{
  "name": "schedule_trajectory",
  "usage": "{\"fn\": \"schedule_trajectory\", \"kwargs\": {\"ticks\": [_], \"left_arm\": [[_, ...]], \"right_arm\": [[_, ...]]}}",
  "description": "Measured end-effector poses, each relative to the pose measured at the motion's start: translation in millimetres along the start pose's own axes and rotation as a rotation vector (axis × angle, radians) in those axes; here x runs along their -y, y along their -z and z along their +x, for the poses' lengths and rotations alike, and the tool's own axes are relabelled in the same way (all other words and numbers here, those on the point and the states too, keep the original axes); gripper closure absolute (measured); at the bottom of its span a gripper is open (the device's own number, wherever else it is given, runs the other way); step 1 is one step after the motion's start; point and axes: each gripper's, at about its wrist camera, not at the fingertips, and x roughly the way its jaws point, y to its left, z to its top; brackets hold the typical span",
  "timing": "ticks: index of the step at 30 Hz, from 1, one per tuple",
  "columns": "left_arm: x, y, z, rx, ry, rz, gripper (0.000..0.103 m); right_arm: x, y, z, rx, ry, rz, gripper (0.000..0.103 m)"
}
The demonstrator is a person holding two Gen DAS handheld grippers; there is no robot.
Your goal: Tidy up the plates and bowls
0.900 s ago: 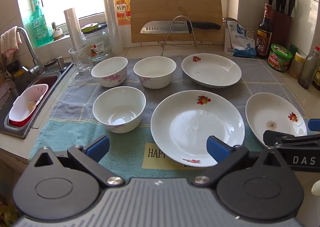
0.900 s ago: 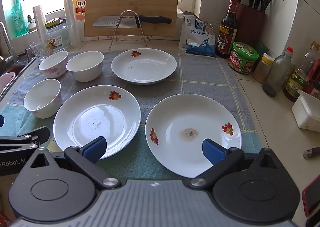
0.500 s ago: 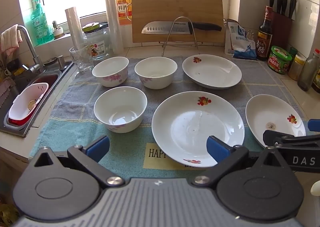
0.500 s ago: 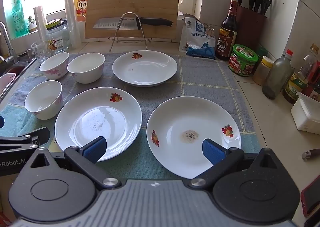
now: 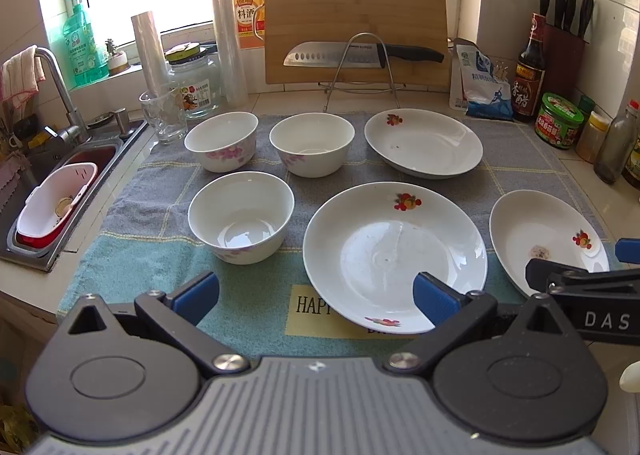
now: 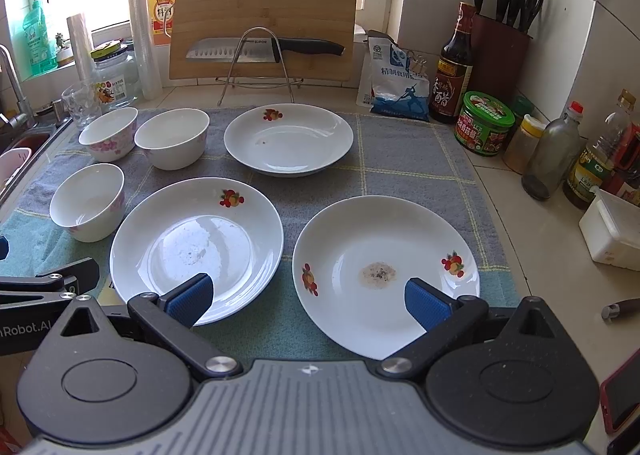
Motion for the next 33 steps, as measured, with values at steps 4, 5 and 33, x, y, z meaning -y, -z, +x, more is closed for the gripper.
{"fn": "schedule_trajectory", "kwargs": {"ticks": [4,5,33], "left_arm": [[-0.2,0.0,-0.1,0.000,0.001,-0.001,0.001],[-0.2,0.1,-0.4,0.000,0.000,-0.002,0.001],[-2.3,0.8,-2.9,-0.002,-0.002,-0.012,0.001]], "right_arm": [[0.0,0.3,0.2,0.000,0.000,0.001,0.000],[0.0,0.3,0.0,0.001,0.000,0.001,0.000],[-0.5,-1.2,-3.9,0.008,0.004,-0.005,0.000]]}}
